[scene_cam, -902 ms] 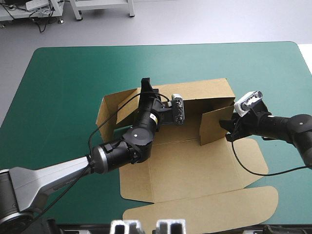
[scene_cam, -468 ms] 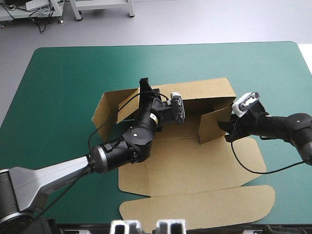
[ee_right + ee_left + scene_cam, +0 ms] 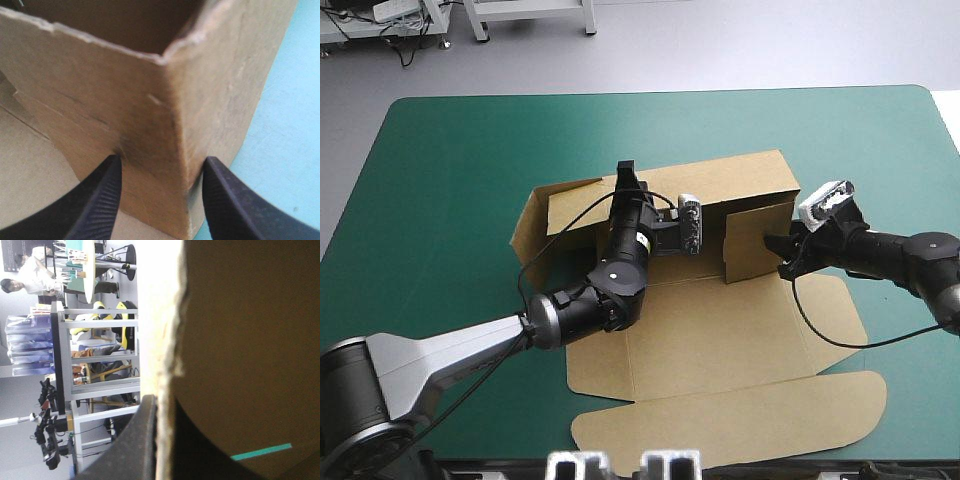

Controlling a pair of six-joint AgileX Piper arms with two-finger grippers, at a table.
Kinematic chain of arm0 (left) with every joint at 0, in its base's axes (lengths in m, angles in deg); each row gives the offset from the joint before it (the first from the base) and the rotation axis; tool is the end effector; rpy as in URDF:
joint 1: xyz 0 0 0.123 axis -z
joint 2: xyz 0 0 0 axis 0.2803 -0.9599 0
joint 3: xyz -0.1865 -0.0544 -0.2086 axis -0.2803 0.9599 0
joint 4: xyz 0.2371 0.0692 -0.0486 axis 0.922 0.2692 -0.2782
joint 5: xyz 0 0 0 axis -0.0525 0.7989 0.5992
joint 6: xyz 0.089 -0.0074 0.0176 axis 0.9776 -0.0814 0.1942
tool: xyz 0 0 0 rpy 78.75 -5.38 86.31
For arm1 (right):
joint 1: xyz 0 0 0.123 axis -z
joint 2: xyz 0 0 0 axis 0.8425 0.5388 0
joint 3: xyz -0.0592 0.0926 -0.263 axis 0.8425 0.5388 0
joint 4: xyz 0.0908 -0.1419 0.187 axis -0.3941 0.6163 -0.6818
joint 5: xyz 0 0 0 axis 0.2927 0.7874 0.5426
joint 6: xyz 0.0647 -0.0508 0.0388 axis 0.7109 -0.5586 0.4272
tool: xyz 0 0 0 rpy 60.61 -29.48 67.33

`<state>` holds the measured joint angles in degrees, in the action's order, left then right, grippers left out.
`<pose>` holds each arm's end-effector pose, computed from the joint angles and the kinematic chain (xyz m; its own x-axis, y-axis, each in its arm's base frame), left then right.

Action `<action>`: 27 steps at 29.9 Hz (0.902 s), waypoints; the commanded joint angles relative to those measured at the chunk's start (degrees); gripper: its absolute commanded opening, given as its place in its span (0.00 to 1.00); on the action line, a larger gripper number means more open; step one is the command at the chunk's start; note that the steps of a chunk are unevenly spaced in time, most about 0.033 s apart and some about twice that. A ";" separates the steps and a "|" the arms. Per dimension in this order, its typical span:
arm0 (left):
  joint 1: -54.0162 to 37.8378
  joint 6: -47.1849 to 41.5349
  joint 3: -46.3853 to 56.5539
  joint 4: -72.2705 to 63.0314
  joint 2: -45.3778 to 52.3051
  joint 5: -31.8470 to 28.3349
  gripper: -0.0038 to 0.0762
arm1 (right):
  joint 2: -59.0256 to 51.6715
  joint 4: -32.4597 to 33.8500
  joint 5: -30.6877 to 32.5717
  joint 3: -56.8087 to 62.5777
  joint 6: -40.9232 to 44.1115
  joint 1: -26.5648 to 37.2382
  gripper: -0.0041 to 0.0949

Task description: Fold the box

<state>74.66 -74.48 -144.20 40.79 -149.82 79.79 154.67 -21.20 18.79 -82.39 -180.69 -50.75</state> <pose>0.2425 -0.2722 0.2936 0.1069 0.9866 -0.1234 0.3951 0.0717 0.9158 0.2688 0.0265 0.2522 -0.4430 -0.3623 -0.8201 -0.6708 0.7408 0.0352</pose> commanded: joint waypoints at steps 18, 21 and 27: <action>1.15 -1.86 -0.73 0.36 -0.77 0.59 0.04 | 2.09 -14.17 -2.63 -1.60 -5.24 -0.10 0.36; 1.24 -2.12 -0.73 0.36 -0.40 -0.25 0.04 | 3.06 -14.17 -3.09 -1.60 -5.24 -0.10 0.16; 1.24 -2.23 -0.73 1.05 -0.40 0.26 0.04 | 3.06 -16.16 -3.72 -1.60 -5.24 -0.10 0.04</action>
<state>75.23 -75.81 -144.30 44.70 -151.84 82.34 158.95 -33.97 12.97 -82.63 -186.34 -50.76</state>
